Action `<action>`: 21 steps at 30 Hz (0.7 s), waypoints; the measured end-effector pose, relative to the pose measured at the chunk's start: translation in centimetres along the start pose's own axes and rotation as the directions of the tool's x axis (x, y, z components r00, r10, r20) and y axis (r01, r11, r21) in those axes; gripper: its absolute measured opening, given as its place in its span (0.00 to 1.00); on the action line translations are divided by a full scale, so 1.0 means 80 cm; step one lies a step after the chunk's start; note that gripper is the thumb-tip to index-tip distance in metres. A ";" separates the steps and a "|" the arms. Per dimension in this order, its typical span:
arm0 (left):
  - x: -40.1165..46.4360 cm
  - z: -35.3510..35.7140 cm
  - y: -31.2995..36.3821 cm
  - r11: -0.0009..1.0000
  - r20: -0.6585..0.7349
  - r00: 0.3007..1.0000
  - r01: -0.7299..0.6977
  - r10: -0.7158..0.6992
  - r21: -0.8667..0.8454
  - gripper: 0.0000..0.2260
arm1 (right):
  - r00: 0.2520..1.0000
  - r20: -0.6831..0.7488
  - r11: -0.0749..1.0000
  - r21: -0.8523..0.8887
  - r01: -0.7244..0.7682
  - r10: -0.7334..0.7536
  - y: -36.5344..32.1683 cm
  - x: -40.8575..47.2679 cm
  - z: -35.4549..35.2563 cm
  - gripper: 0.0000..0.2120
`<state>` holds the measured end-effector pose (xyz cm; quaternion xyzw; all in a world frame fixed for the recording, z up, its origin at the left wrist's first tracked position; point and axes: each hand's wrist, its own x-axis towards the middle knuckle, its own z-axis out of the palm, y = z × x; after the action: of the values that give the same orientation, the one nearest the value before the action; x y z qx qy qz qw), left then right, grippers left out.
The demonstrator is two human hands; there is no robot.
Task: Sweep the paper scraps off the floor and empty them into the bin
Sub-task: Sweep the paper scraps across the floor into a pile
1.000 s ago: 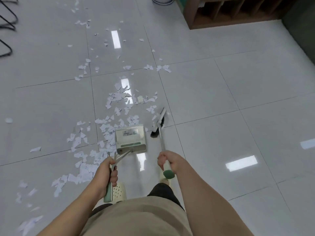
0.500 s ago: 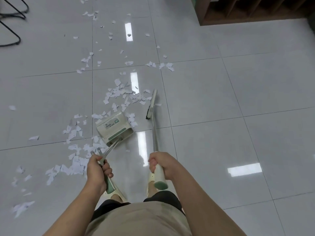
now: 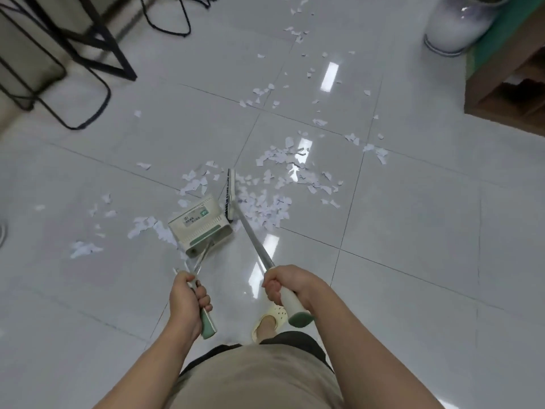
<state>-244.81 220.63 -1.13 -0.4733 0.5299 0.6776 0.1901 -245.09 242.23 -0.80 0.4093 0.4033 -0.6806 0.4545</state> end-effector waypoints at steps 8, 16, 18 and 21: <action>-0.023 -0.150 -0.051 0.974 -0.120 0.991 0.034 -0.062 -0.223 0.09 | 0.990 0.003 0.943 -0.305 -0.135 0.142 0.052 0.028 0.134 0.07; -0.030 -0.219 -0.080 0.916 -0.214 0.961 0.080 -0.176 -0.393 0.04 | 0.941 -0.065 0.909 -0.247 -0.337 0.331 0.075 0.045 0.137 0.04; -0.029 -0.213 -0.079 0.907 -0.214 0.959 0.085 -0.187 -0.412 0.04 | 0.943 -0.096 0.915 -0.228 -0.334 0.320 0.060 0.045 0.104 0.04; -0.027 -0.187 -0.077 0.907 -0.197 0.961 0.098 -0.193 -0.411 0.03 | 0.949 -0.162 0.924 -0.233 -0.302 0.270 0.015 0.034 0.033 0.05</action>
<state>-232.53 209.95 -2.50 -0.6165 0.3630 0.6944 0.0770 -245.15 238.68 -2.60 0.4445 0.4514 -0.5219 0.5712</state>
